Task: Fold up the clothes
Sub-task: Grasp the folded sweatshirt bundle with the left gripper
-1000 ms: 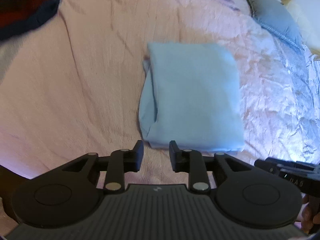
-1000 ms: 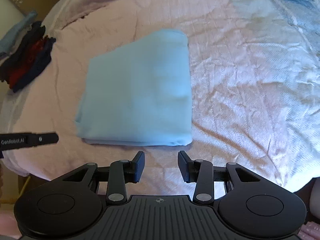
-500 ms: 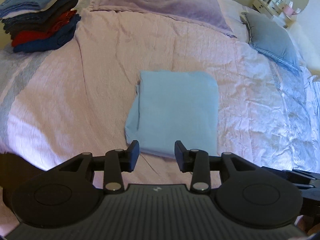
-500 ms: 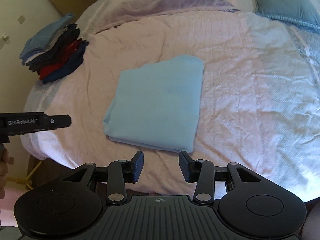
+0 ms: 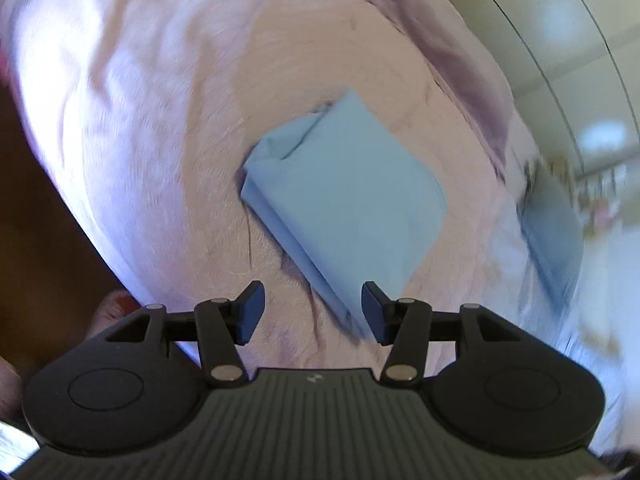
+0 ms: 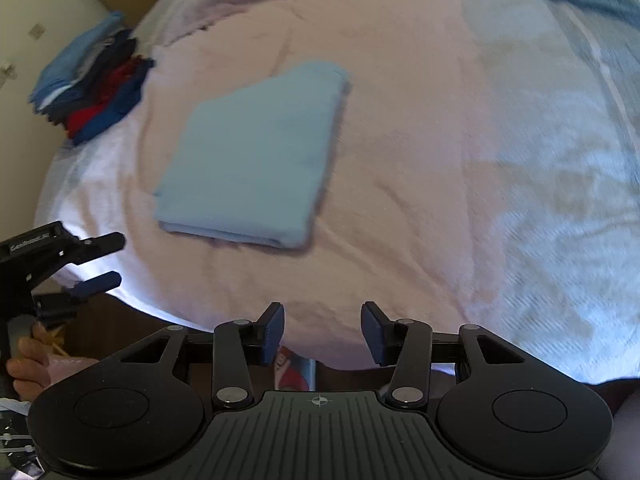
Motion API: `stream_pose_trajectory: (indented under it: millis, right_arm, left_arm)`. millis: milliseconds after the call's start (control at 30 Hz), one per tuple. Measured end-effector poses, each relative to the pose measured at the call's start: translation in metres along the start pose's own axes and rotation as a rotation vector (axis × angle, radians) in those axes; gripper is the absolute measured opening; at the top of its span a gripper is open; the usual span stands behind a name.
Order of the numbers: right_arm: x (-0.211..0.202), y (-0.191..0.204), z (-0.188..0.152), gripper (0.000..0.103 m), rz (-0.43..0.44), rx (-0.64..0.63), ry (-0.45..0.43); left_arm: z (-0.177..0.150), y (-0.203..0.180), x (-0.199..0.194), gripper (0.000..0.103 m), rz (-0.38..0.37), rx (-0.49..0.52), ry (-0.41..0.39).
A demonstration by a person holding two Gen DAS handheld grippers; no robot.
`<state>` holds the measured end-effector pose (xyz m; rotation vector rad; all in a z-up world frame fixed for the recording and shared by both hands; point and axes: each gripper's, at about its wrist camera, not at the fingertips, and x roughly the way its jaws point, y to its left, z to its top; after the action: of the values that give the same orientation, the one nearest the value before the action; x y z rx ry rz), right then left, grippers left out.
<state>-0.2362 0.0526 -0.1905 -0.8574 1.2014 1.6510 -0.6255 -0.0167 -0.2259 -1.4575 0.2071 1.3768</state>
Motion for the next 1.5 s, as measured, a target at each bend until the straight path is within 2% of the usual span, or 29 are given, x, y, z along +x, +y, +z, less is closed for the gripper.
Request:
stream_pose_trajectory:
  millis: [267, 367, 533, 667, 833, 1000, 1100, 1167, 1300, 1433, 1500]
  right_arm:
    - [0.052, -0.052, 0.005, 0.047, -0.028, 0.086, 0.047]
    - [0.069, -0.067, 0.0, 0.047, -0.03, 0.12, 0.068]
    - [0.084, -0.084, -0.009, 0.047, -0.038, 0.172, 0.099]
    - [0.084, -0.088, -0.004, 0.047, -0.048, 0.204, 0.083]
    - [0.082, -0.086, 0.016, 0.047, -0.079, 0.218, 0.039]
    - [0.085, -0.075, 0.036, 0.047, -0.101, 0.246, 0.012]
    - [0.092, -0.061, 0.044, 0.047, -0.093, 0.267, 0.006]
    - [0.099, -0.049, 0.048, 0.047, -0.07, 0.277, 0.008]
    - [0.116, -0.03, 0.059, 0.047, 0.015, 0.297, -0.004]
    - [0.126, -0.028, 0.079, 0.048, 0.138, 0.36, -0.056]
    - [0.127, -0.029, 0.089, 0.06, 0.18, 0.381, -0.081]
  left_arm:
    - [-0.013, 0.038, 0.074, 0.054, -0.138, -0.258, -0.13]
    - [-0.015, 0.047, 0.096, 0.057, -0.159, -0.287, -0.189]
    - [-0.019, 0.051, 0.117, 0.056, -0.167, -0.302, -0.239]
    - [-0.008, 0.035, 0.123, 0.013, -0.163, -0.185, -0.242]
    - [0.023, 0.016, 0.101, 0.011, -0.144, 0.073, -0.209]
    - [0.085, 0.011, 0.06, 0.011, -0.121, 0.379, -0.188]
    - [0.128, 0.024, 0.052, 0.012, -0.085, 0.578, -0.118]
    - [0.152, 0.041, 0.059, 0.013, -0.083, 0.629, -0.047]
    - [0.18, 0.078, 0.088, 0.016, -0.166, 0.457, 0.103]
    - [0.185, 0.102, 0.095, 0.02, -0.228, 0.257, 0.077]
    - [0.177, 0.115, 0.09, 0.021, -0.245, 0.141, 0.059]
